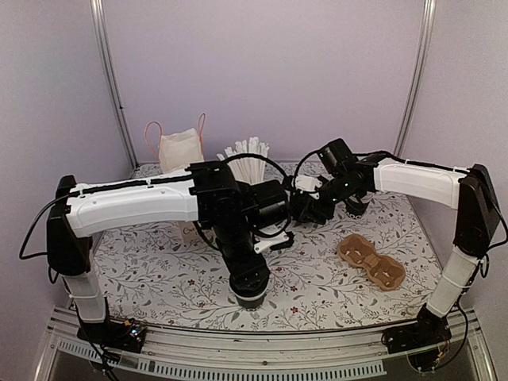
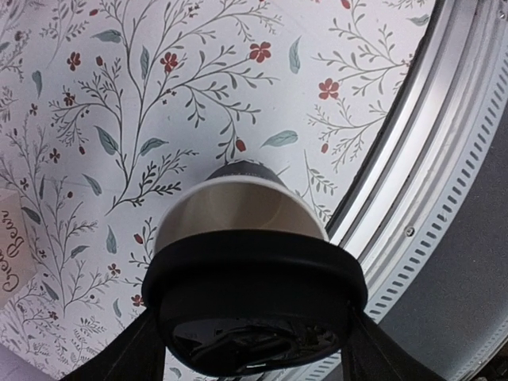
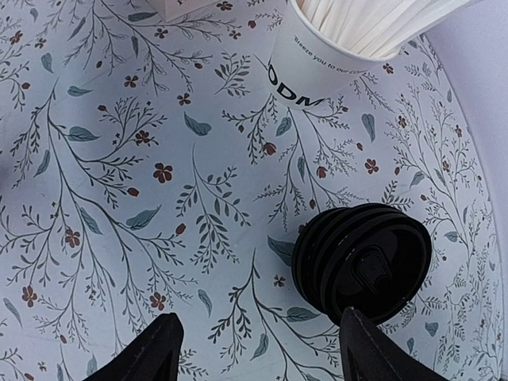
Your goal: Pack the takeout coffee
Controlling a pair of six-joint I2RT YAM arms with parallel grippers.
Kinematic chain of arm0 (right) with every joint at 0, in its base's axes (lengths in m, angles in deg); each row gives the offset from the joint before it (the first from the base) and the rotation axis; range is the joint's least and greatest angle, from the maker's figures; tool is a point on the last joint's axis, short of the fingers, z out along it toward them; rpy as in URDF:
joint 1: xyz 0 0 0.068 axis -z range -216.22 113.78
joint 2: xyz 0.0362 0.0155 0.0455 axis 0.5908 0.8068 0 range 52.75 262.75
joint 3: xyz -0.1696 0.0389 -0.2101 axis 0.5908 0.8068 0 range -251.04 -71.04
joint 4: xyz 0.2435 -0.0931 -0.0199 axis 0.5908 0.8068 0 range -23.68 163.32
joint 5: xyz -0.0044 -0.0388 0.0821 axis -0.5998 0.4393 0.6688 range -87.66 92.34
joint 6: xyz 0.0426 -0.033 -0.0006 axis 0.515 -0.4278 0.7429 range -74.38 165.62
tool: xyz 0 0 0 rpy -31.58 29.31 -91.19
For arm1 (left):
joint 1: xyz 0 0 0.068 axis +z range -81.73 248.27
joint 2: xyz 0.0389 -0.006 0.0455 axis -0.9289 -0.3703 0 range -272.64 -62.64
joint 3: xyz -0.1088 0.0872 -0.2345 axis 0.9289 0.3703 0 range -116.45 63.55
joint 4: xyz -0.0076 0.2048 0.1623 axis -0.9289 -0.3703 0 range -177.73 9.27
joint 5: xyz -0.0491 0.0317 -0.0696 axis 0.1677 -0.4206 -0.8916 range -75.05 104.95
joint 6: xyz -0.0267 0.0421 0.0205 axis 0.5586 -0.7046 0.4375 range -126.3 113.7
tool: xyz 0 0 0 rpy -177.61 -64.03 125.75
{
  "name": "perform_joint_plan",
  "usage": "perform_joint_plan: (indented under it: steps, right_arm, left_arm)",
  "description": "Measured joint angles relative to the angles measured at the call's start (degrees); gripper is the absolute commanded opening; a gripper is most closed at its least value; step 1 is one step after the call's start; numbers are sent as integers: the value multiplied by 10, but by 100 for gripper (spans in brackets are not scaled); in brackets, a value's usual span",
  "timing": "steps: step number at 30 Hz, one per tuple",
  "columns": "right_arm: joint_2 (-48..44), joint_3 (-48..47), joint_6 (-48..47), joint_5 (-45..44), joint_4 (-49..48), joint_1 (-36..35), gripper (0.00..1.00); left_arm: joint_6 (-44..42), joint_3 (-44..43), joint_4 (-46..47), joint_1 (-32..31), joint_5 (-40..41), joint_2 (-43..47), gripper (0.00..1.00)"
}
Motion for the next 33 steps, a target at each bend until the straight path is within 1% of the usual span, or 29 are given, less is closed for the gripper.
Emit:
perform_joint_plan:
  steps: [5, 16, 25, 27, 28, 29, 33]
  right_arm:
    - [0, 0, 2, 2, 0, 0, 71]
    - [0, 0, 2, 5, 1, 0, 71]
    - [0, 0, 2, 7, 2, 0, 71]
    - [0, 0, 2, 7, 3, 0, 71]
    - [0, 0, 2, 7, 3, 0, 71]
    - [0, 0, 2, 7, 4, 0, 71]
    - [0, 0, 2, 7, 5, 0, 71]
  left_arm:
    - [1, 0, -7, 0, 19, -5, 73]
    - [-3, 0, -8, 0, 27, -23, 75]
    - [-5, -5, -7, 0, 28, -34, 81]
    - [-6, -9, -6, -1, 28, -42, 83]
    - [-6, -11, -6, -1, 27, -45, 95]
    - [-7, -13, -5, -1, 26, -49, 99]
    - [-8, -19, -3, -1, 26, -54, 100]
